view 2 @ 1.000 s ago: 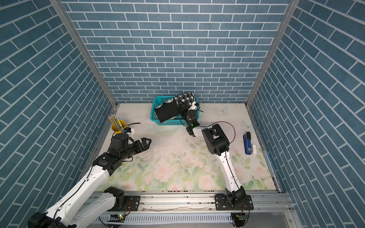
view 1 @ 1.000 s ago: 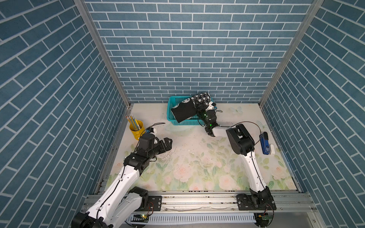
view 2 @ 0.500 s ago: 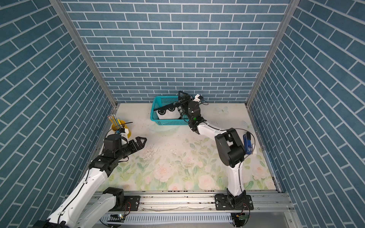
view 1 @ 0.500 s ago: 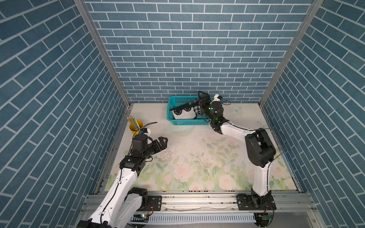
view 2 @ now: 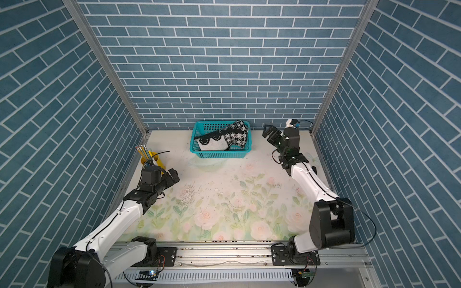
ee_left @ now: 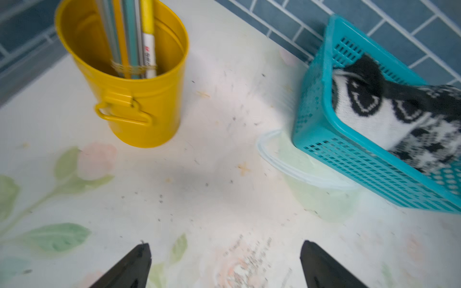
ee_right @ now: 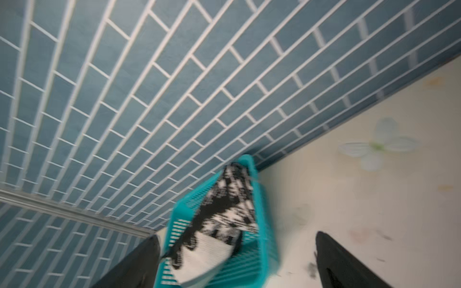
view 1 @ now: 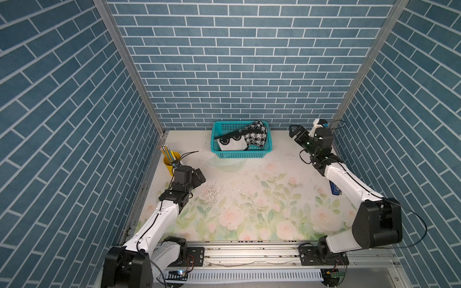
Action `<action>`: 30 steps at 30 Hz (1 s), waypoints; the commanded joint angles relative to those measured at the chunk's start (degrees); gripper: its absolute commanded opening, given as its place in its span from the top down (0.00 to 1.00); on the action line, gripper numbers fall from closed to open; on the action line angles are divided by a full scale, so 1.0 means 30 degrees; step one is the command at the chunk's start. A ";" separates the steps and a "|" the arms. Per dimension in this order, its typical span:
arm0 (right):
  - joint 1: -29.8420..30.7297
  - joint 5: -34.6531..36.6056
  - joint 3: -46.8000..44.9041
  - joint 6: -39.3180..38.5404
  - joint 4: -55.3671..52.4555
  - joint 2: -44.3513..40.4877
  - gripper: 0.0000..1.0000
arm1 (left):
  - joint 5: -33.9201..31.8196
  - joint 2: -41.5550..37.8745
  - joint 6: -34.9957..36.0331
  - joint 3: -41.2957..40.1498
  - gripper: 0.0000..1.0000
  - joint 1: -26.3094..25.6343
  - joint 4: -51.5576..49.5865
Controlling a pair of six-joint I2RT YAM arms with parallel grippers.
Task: Roll up the scarf and place it into the basket
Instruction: Reset both arms
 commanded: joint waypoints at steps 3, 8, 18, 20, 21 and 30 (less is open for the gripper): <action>-0.2338 0.1060 -0.2706 -0.6102 -0.3902 -0.2488 0.00 | -0.7407 -0.0674 0.2368 -0.2836 0.00 -0.1584 0.4701; -0.3478 0.1600 -0.4317 -0.7721 -0.3771 -0.2384 0.00 | -0.9347 -0.0904 0.6231 -0.3947 0.00 -0.1345 0.9321; -0.5727 0.0637 -0.7772 -0.9178 0.3121 -0.0629 0.00 | -0.5291 0.6209 1.1841 -0.5985 0.00 -0.0235 2.3673; -0.5778 0.0778 -0.8374 -0.9383 0.5203 0.0089 0.01 | -0.4998 0.8004 1.2250 -0.5093 0.00 -0.0049 2.3866; -0.5753 0.1326 -0.8674 -0.9627 0.6254 0.0439 0.00 | -0.4892 0.8667 1.2226 -0.4795 0.00 0.0145 2.4035; -0.5429 0.3253 -1.3246 -1.0841 1.4703 0.0786 0.01 | -0.1822 0.8994 1.0822 -0.5994 0.00 0.2020 2.5742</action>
